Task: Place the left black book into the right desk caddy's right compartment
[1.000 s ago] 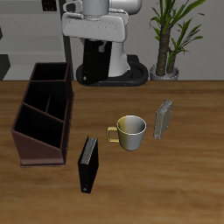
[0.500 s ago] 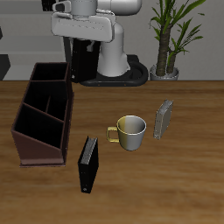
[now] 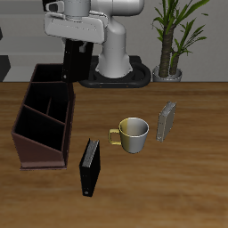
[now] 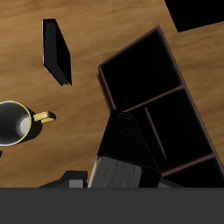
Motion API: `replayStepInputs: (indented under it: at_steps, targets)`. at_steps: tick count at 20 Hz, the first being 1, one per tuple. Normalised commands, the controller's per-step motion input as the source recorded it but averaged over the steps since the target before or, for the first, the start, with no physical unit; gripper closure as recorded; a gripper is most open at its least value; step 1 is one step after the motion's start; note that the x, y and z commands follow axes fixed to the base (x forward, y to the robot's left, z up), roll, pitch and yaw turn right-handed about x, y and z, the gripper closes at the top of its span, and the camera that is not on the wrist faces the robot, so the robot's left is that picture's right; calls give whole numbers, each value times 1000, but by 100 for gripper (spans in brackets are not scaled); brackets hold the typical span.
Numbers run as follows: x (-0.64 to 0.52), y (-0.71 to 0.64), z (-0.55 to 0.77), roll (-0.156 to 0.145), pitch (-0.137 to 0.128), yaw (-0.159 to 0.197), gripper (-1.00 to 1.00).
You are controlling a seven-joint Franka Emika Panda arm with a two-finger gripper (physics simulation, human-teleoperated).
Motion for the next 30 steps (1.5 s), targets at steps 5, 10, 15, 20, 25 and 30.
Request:
replayStepInputs:
  at_steps: [5,10,15,20,25,30]
  targets:
    - [-162,-283,19,-52,-19,-3,100]
    - [-198,-296,-48,-34,2,-2,100]
    - [-202,-236,-42,-30,13,-31,100]
    - [-308,-214,-129,-66,22,-55,100]
    - [-65,-258,-115,-65,-7,-37,100]
    - [-21,-146,-146,-34,42,-23,100]
